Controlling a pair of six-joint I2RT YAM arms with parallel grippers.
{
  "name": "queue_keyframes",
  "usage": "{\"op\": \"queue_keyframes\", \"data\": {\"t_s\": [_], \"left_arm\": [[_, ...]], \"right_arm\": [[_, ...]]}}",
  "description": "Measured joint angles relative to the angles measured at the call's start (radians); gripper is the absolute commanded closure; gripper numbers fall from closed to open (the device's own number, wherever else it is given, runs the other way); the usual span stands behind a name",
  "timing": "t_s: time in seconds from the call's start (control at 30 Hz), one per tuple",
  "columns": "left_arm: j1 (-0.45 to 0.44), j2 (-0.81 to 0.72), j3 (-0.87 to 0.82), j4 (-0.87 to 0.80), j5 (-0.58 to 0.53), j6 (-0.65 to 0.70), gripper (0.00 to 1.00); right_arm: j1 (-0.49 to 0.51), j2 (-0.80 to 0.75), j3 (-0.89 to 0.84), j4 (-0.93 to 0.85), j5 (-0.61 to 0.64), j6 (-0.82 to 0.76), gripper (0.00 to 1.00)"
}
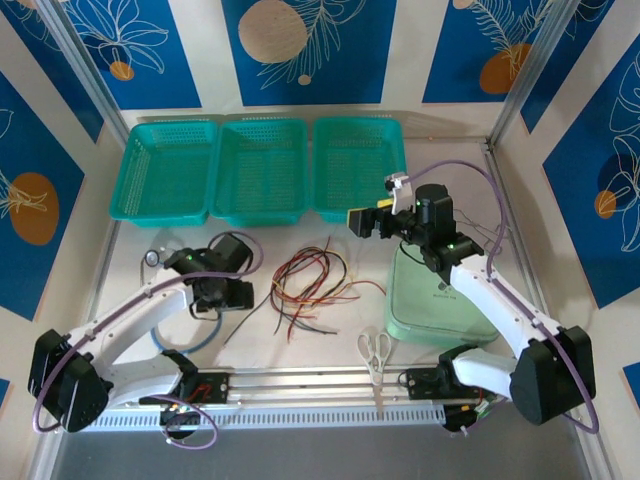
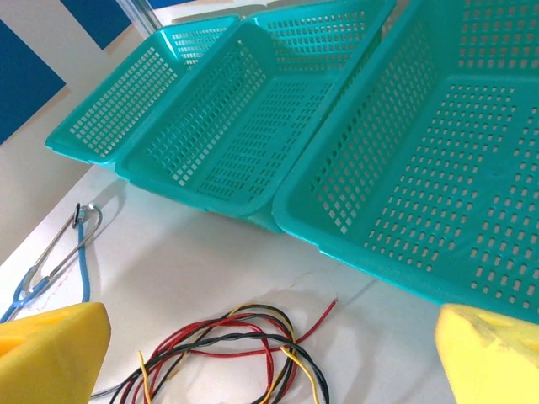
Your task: Untangle the cables
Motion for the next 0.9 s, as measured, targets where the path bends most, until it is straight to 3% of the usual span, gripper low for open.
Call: {"op": "queue_keyframes", "data": {"t_s": [0.27,0.57,0.9], "left_arm": [[-0.047,-0.003,-0.160,0.146,0.000,-0.139,0.40],[-0.062,-0.002,-0.265,0.263,0.016,-0.182,0.50],[-0.067,0.036,-0.323,0.328,0.023,-0.189,0.70]], "right_arm": [[-0.014,0.024,0.042,-0.007,-0.041,0.009,0.01],[-0.015,0.022,0.042,-0.025,-0.066,0.035,0.01],[-0.012,-0.015,0.042,-0.064,-0.066,0.061,0.01]]}}
